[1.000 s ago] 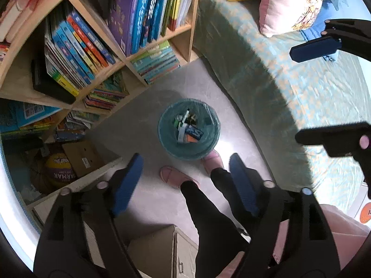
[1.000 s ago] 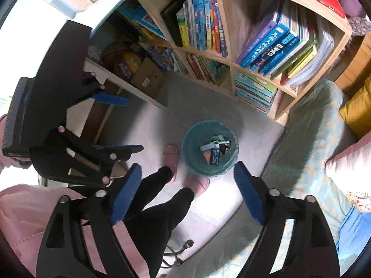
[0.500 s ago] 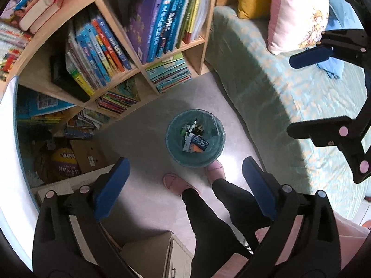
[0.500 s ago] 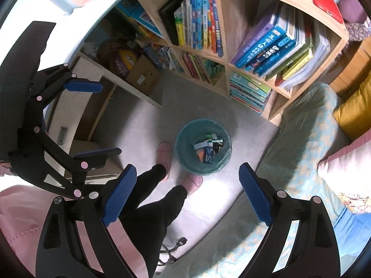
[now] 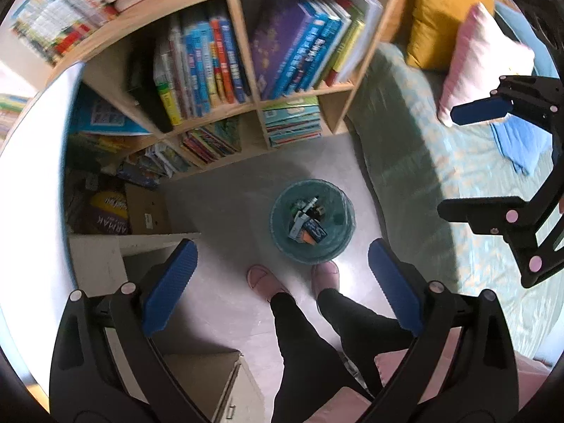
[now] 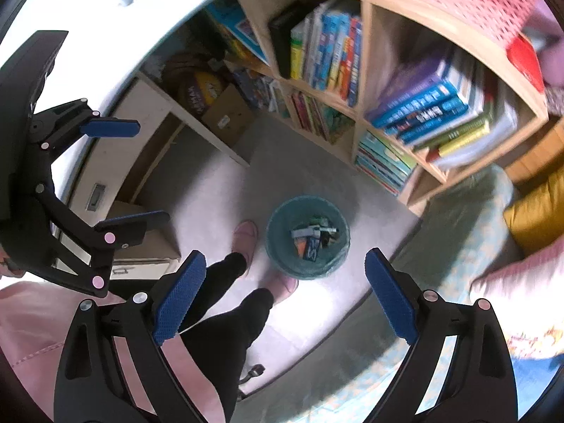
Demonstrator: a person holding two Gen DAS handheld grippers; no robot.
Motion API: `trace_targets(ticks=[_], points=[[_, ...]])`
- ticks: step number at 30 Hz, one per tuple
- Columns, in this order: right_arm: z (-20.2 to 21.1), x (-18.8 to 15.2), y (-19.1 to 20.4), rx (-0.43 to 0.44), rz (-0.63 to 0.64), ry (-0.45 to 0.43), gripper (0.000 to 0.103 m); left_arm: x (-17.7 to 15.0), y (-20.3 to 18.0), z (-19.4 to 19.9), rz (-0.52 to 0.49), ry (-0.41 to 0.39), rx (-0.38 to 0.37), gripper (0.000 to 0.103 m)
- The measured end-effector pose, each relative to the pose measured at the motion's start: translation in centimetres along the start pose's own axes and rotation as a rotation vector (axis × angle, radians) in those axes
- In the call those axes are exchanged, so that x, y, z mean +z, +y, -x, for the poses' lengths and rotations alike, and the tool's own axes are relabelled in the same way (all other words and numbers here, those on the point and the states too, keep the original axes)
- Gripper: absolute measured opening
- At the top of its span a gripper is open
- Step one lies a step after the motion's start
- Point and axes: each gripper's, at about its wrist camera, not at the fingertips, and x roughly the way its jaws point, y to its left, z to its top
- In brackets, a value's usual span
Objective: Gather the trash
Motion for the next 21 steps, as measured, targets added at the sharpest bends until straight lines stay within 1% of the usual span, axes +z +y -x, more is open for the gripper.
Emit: trace_targets(ticks=[3,8,15,19,21], points=[[0.0,1.2,0.7,0.007,0.036,-0.009,0.091,-0.4,1.0,0.6,0.047,-0.009,0.025,0.095],[0.1,3.1,2.3,0.015,0.103,-0.021,0.091,-1.4,3.5,2.0,0.164,-0.039,0.056,0.095],[0.4,5.6,5.5,0.034,0.206,-0.029,0.091,-3.1,7.1,3.9,0.300,-0.070,0.090,0.095],[0.6,7.4,7.9,0.042,0.260,-0.043,0.091,-4.6,9.6,5.0,0.372,-0.089,0.155,0.095],[0.5,8.3,9.1,0.048,0.285,-0.049,0.091,-5.4,11.0,5.4,0.412,-0.094,0.169,0.095]])
